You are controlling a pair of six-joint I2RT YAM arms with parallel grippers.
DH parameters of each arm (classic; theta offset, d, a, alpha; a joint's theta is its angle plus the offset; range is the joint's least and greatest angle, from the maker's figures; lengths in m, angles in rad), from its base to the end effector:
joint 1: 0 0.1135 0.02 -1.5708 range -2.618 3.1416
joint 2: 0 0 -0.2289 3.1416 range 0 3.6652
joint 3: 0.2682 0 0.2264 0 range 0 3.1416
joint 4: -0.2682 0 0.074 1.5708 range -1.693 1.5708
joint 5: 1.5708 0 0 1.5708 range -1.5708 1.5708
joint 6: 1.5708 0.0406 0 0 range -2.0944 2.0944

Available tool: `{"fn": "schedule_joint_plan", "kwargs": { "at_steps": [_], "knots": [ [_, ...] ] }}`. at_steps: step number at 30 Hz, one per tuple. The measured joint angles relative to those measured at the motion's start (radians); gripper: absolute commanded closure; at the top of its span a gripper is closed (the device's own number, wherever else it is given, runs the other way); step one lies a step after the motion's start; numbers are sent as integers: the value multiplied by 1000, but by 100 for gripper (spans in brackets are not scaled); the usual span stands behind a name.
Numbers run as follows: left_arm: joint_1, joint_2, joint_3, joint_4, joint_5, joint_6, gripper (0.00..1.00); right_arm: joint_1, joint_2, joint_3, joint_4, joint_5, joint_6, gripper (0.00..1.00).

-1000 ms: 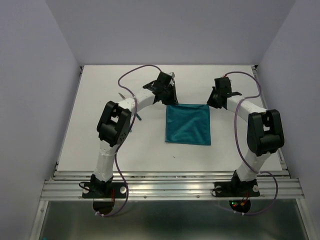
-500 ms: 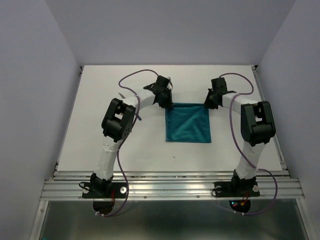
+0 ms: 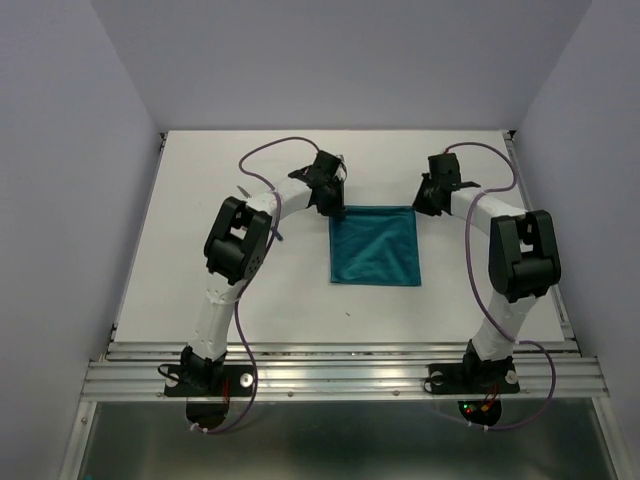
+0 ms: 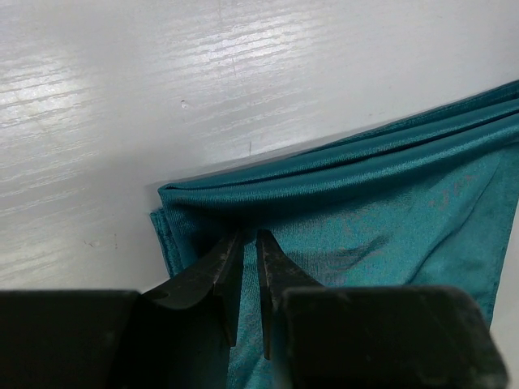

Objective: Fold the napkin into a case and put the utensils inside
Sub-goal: Smooth out the lower triangle-folded napkin at the center of the board.

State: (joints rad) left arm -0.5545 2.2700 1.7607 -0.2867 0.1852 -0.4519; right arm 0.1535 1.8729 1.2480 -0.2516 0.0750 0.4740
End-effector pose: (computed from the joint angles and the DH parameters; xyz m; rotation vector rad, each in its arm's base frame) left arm 0.3930 -0.2522 0.1532 0.2194 2.4536 -0.6846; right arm 0.3696 0.0541 0.1650 0.4242 2.4159 0.1863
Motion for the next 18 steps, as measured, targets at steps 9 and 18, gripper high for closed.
{"fn": "schedule_joint_plan", "kwargs": {
  "at_steps": [9, 18],
  "knots": [
    [-21, 0, 47, -45, -4, 8, 75, -5, -5, 0, 0, -4, -16, 39],
    [-68, 0, 138, -57, 18, 7, 75, -5, 72, 19, 34, -88, -77, 44]
  ]
}}
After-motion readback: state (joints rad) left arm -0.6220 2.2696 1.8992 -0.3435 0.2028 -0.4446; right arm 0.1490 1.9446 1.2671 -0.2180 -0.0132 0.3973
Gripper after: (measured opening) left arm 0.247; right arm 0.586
